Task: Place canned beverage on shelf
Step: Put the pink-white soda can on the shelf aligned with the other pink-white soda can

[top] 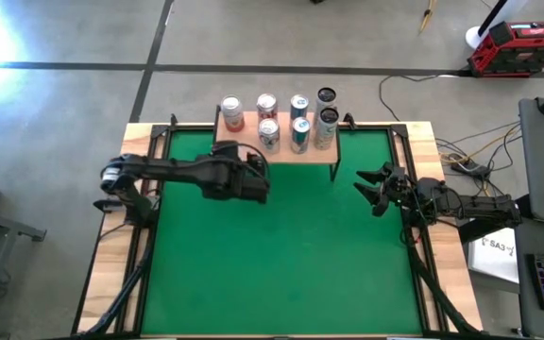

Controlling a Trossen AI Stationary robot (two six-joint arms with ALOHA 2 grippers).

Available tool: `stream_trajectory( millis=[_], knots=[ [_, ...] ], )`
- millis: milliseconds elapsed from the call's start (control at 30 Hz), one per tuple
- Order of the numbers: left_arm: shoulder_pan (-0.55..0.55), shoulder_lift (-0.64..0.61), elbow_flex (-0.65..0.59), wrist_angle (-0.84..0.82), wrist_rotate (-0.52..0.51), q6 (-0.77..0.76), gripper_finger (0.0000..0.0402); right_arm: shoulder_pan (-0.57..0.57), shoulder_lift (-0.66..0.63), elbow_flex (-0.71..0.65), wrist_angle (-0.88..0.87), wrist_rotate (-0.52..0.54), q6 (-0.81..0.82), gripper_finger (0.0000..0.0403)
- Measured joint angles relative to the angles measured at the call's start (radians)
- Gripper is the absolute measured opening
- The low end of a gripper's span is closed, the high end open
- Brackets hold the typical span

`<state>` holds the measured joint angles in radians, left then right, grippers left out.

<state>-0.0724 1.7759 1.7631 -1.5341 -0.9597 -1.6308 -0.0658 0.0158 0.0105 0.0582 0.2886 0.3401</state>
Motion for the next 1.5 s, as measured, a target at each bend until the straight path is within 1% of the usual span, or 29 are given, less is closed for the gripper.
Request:
stream_trajectory(
  millis=[167, 267, 367, 533, 633, 767, 867, 967, 1200, 1333, 1500],
  knots=[
    [0.062, -0.019, -0.055, 0.045, -0.021, 0.032, 0.0301, 0.0, 0.0, 0.0, 0.001, 0.0, 0.0, 0.0238],
    [0.083, -0.025, -0.07, 0.046, 0.052, 0.035, 0.0279, 0.0, 0.0, 0.0, 0.0, 0.0, 0.0, 0.0238],
    [0.079, -0.037, -0.072, 0.033, 0.113, 0.049, 0.0256, 0.0, 0.0, 0.0, 0.0, 0.0, 0.0, 0.0238],
    [0.049, -0.043, -0.074, -0.012, 0.173, 0.027, 0.0212, 0.0, 0.0, 0.0, 0.0, 0.0, 0.0, 0.0238],
    [0.034, -0.043, -0.092, -0.015, 0.184, -0.002, 0.0187, 0.0, 0.0, 0.0, 0.0, 0.0, 0.0, 0.0238],
    [0.029, -0.043, -0.145, -0.019, 0.231, -0.06, 0.0175, 0.0, 0.0, 0.0, 0.0, 0.0, 0.0, 0.0238],
    [0.029, -0.043, -0.203, -0.019, 0.285, -0.128, 0.0182, 0.0, 0.0, 0.0, 0.0, 0.0, 0.0, 0.0238],
    [0.029, -0.043, -0.258, -0.014, 0.341, -0.169, 0.0197, 0.0, 0.0, 0.0, 0.0, 0.0, 0.0, 0.0238],
    [0.016, -0.043, -0.347, -0.01, 0.459, -0.236, 0.0256, 0.0, 0.0, 0.0, 0.0, 0.0, 0.0, 0.0238],
    [-0.001, -0.043, -0.384, -0.007, 0.481, -0.265, 0.0295, 0.0, 0.0, 0.0, 0.0, 0.0, 0.0, 0.0238],
    [-0.023, -0.043, -0.413, 0.013, 0.484, -0.278, 0.0339, 0.0, 0.0, 0.0, 0.0, 0.0, 0.0, 0.0238]
  ],
)
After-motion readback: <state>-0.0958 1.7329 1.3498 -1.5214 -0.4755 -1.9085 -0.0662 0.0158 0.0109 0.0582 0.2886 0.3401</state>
